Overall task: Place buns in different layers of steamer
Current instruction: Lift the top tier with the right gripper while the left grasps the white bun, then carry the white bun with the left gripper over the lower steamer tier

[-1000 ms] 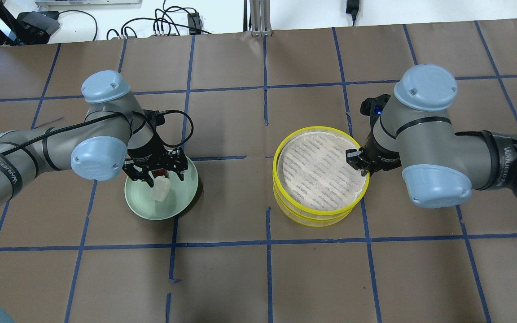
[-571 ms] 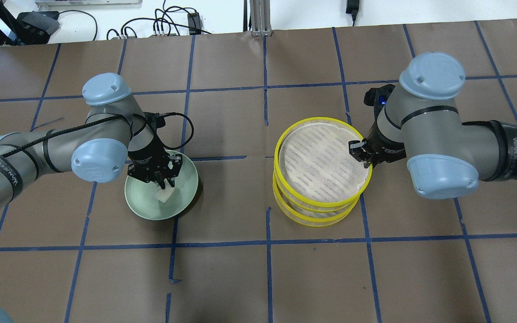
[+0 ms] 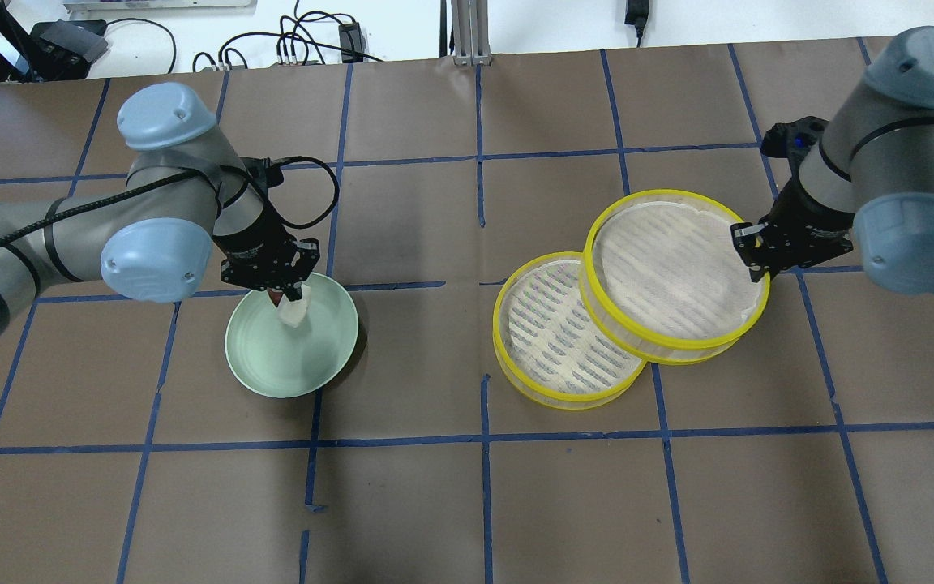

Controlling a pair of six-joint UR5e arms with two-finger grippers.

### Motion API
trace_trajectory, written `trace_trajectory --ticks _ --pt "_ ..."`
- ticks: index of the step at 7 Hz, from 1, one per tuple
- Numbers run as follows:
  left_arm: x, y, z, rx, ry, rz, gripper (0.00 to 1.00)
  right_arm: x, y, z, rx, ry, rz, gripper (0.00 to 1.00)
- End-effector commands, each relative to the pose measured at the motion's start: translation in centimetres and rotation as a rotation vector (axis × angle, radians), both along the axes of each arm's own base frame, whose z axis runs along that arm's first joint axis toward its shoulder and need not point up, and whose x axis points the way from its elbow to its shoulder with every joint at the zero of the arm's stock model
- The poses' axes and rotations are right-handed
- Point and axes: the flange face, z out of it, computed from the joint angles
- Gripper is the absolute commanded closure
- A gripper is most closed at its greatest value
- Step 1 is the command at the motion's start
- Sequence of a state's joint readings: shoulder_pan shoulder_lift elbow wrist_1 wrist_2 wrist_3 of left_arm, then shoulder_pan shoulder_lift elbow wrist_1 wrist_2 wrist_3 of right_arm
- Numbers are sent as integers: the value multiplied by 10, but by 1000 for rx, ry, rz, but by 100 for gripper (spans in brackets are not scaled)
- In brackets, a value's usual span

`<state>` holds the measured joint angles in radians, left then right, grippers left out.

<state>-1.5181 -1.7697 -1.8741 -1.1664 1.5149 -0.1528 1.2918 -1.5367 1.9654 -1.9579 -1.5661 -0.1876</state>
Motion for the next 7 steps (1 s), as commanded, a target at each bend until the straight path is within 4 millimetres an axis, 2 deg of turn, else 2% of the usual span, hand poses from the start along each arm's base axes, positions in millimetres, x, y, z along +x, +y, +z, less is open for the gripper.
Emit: trace_trajectory --ticks 1,2,4,5,7 --pt "-26 -4 63 -21 43 87 99 -72 4 -4 12 -9 -5 96" --pt "-66 -1 74 -40 67 160 99 -80 5 -6 12 -9 -4 96" --pt "-149 16 86 -91 130 252 99 -80 5 -6 11 -9 -2 96" --pt "-186 23 77 -84 190 290 99 -80 4 -8 15 -11 -2 96" --pt "-262 27 42 -148 274 341 99 -79 4 -8 15 -11 -1 96"
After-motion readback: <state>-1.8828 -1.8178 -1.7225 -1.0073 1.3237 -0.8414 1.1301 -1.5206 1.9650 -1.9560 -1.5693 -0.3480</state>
